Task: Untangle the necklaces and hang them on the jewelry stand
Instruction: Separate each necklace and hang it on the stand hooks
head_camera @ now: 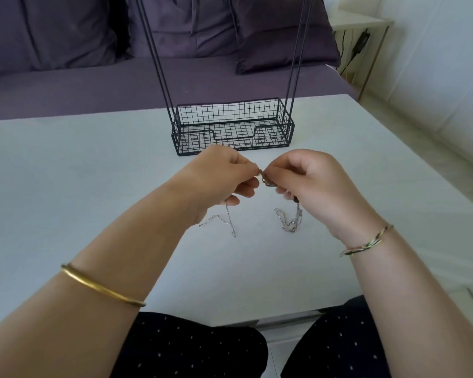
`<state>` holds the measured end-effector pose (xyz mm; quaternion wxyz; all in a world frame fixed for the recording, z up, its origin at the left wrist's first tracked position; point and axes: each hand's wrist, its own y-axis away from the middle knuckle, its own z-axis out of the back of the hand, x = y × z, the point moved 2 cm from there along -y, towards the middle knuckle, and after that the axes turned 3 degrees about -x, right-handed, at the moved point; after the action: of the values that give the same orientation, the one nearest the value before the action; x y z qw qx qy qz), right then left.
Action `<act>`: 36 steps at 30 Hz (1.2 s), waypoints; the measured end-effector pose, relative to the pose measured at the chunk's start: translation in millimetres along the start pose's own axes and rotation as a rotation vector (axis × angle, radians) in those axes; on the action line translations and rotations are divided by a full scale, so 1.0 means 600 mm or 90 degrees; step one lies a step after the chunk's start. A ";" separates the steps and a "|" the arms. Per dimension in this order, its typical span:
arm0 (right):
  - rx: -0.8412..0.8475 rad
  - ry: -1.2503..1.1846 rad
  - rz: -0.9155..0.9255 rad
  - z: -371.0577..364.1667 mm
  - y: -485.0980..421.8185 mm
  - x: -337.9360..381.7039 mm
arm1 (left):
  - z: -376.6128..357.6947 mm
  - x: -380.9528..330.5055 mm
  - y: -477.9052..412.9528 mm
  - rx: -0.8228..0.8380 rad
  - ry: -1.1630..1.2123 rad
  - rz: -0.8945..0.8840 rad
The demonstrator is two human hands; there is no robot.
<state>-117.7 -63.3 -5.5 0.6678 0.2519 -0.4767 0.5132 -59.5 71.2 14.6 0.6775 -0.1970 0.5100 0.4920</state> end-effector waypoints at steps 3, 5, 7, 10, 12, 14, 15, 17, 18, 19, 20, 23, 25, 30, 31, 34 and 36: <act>0.003 -0.010 -0.018 -0.005 0.000 -0.001 | 0.002 0.001 0.002 -0.001 -0.004 -0.010; -0.008 -0.009 -0.015 -0.008 -0.002 -0.003 | 0.002 0.001 0.003 0.003 -0.011 -0.017; -0.023 -0.003 -0.009 -0.009 -0.002 -0.003 | 0.000 0.002 0.003 0.010 -0.024 -0.021; -0.050 0.004 0.005 -0.009 -0.001 -0.001 | -0.003 0.002 0.003 0.016 -0.035 -0.028; -0.066 0.010 0.014 -0.008 -0.002 0.000 | -0.004 0.002 0.003 0.012 -0.030 -0.031; -0.066 0.012 0.019 -0.007 -0.002 0.000 | -0.003 0.002 0.003 0.002 -0.019 -0.036; -0.062 0.015 0.018 -0.007 -0.001 0.001 | -0.002 0.002 0.003 -0.003 -0.014 -0.038; -0.053 0.017 0.014 -0.006 -0.001 0.001 | -0.001 0.001 0.002 -0.011 -0.008 -0.047; -0.050 0.013 0.013 -0.005 -0.001 0.002 | -0.001 0.001 0.002 -0.016 -0.008 -0.051; -0.046 0.005 0.011 -0.005 0.000 0.002 | -0.001 0.001 0.001 -0.021 -0.007 -0.056; -0.041 -0.003 0.009 -0.004 0.000 0.003 | -0.001 0.001 0.001 -0.029 -0.006 -0.060; -0.019 -0.051 -0.004 -0.006 0.001 0.005 | -0.001 0.000 0.000 -0.049 0.001 -0.076; -0.013 -0.081 -0.008 -0.007 0.002 0.006 | -0.002 -0.001 0.001 -0.055 0.006 -0.083; -0.015 -0.090 -0.007 -0.005 0.004 0.008 | -0.003 -0.001 0.001 -0.072 -0.019 -0.111; -0.019 -0.091 -0.012 -0.005 0.004 0.008 | -0.004 -0.002 0.001 -0.075 -0.020 -0.116; -0.026 -0.103 -0.045 -0.004 0.005 0.007 | -0.003 -0.004 0.001 -0.093 -0.026 -0.138; -0.022 -0.122 -0.073 -0.003 0.007 0.006 | -0.002 -0.007 0.004 -0.106 -0.058 -0.161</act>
<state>-120.5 -58.7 -3.5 0.6518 0.3155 -0.5317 0.4393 -61.8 69.3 18.7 0.7380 -0.2926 0.4069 0.4519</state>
